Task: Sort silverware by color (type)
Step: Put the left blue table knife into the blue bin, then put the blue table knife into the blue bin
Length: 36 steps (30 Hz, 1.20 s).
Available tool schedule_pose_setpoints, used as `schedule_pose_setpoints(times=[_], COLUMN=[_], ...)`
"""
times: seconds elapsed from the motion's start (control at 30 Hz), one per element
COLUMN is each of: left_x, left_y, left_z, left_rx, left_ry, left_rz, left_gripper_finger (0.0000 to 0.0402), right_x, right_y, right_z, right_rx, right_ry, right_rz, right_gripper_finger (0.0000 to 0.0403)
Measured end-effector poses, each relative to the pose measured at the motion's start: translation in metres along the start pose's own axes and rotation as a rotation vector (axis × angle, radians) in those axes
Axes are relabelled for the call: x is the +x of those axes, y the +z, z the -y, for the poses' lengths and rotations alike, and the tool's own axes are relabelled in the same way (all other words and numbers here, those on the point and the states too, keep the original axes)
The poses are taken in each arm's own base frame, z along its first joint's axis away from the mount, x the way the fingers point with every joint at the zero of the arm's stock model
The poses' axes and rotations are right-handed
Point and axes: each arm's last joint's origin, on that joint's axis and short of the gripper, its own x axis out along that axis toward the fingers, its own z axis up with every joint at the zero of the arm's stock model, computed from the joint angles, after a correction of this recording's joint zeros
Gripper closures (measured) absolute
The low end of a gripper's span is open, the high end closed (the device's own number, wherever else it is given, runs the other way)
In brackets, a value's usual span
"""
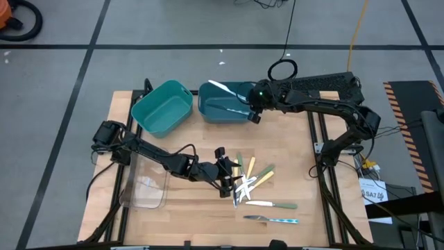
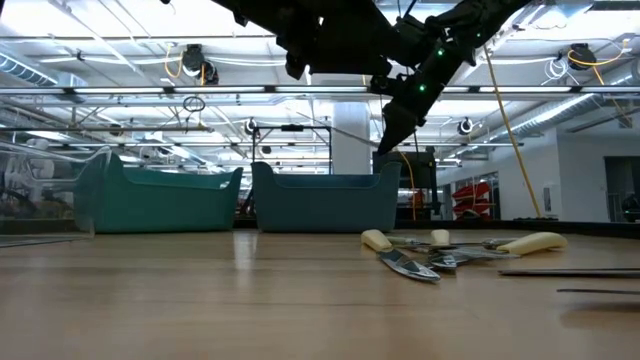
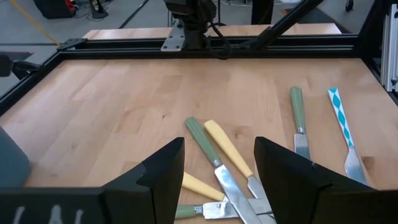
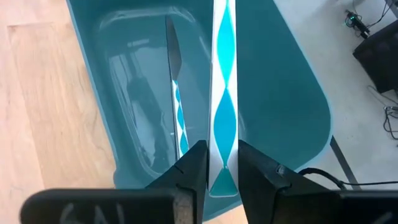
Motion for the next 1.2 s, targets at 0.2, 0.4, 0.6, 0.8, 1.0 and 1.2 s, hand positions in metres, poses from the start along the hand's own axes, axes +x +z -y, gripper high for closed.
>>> schedule_pose_setpoints(times=[0.2, 0.4, 0.6, 0.8, 1.0, 1.2], left_x=[0.0000, 0.0000, 0.0000, 0.0000, 0.0000, -0.0001], left_y=[0.0000, 0.0001, 0.0002, 0.0003, 0.0019, 0.0020], left_z=[0.0000, 0.0000, 0.0000, 0.0000, 0.0002, 0.0002], left_rx=[0.000, 0.000, 0.000, 0.000, -0.006, -0.007], left_ry=[0.000, 0.000, -0.001, -0.001, -0.002, -0.002], left_rz=[0.000, 0.001, 0.002, 0.002, 0.018, 0.019], left_gripper_finger=[0.0199, 0.0199, 0.0199, 0.0199, 0.0199, 0.0199], right_x=[0.0000, 0.0000, 0.0014, 0.0039, 0.0040, 0.0039], right_y=[0.0001, 0.0001, -0.0027, -0.0077, -0.0050, -0.0033], right_z=[0.0000, 0.0000, -0.0010, -0.0029, -0.0021, -0.0016], right_rx=[0.000, 0.007, 0.016, 0.024, 0.031, 0.047], right_ry=[0.001, 0.001, 0.003, 0.007, 0.000, -0.006], right_rz=[0.001, 0.001, -0.008, -0.024, 0.005, 0.021], right_gripper_finger=[0.0332, 0.0331, 0.0331, 0.0331, 0.0299, 0.0248])
